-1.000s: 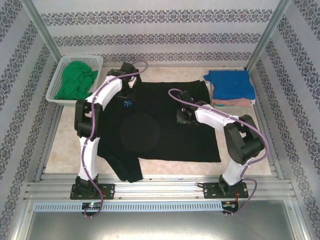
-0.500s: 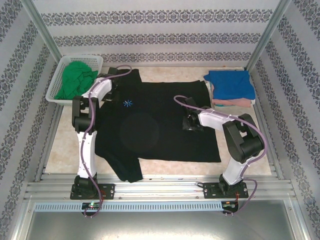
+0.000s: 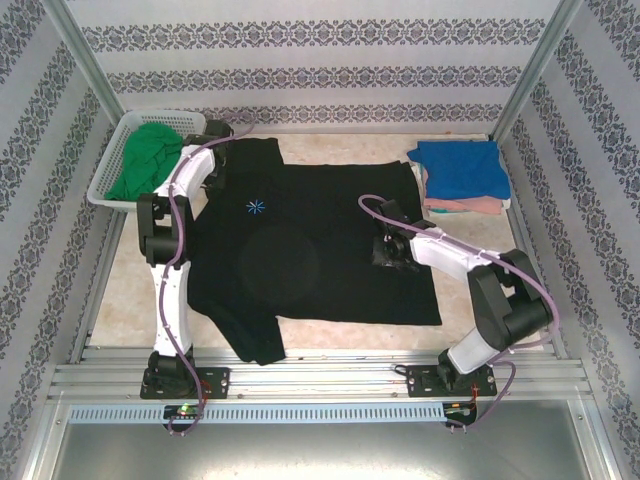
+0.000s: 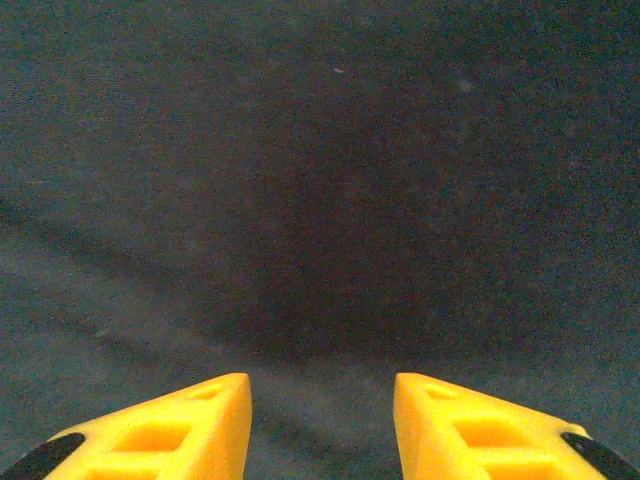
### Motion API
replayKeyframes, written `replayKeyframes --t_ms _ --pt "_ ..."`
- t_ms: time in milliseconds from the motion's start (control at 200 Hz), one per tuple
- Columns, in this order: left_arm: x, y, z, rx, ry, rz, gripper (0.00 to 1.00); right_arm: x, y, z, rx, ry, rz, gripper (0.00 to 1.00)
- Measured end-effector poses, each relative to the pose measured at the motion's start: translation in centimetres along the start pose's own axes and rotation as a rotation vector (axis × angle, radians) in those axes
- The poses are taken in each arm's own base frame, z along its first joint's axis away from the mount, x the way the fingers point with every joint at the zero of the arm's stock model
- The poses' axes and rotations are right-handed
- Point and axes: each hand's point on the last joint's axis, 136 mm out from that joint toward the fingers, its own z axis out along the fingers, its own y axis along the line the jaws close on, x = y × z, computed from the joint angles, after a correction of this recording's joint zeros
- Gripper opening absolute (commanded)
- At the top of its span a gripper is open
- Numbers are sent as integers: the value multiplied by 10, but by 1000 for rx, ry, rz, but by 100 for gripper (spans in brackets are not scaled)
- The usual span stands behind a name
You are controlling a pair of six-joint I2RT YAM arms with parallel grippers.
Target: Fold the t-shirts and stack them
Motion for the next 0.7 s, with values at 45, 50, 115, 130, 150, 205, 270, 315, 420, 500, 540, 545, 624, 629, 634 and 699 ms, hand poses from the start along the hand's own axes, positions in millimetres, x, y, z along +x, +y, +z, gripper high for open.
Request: replayKeyframes --t_ms 45,50,115,130,150,205,270,315,420,500,540,545,624,629,634,699 --pt "5 3 -7 -3 -1 4 36 -1 7 -8 -20 -20 -16 44" --pt "6 3 -8 -2 0 4 36 -1 7 -8 -21 -21 -17 44" --pt "18 6 -23 21 -3 4 37 -2 16 -18 -46 -45 -36 44" --pt "20 5 -28 32 -6 5 38 -2 17 -19 -51 -50 -38 44" --pt "24 6 -34 44 -10 4 38 -2 19 -21 -56 -54 -43 44" --pt "33 -1 -53 108 -35 -4 39 -2 23 -25 -67 -63 -51 44" --pt "45 -14 -75 194 -66 -14 39 0 24 -25 -72 -66 -55 44" --pt "51 -26 -87 259 -90 -20 39 1 23 -24 -69 -62 -56 44" --pt "63 -63 -95 397 -105 -19 39 4 22 -19 -60 -48 -58 44" --pt "67 -86 -80 449 -68 -15 35 7 21 -13 -50 -33 -61 44" --pt "68 -95 -66 454 -42 -19 33 9 20 -10 -44 -23 -64 44" --pt "68 -96 -64 454 -36 -19 33 9 20 -9 -42 -21 -65 44" --pt "68 -109 -33 444 19 -24 32 12 19 -4 -33 -6 -70 44" --pt "68 -110 -32 444 21 -24 32 12 19 -4 -32 -5 -70 44" --pt "68 -110 -28 441 26 -27 32 12 19 -3 -32 -4 -70 44" --pt "63 -114 -6 425 55 -41 32 14 19 -1 -27 4 -71 44"
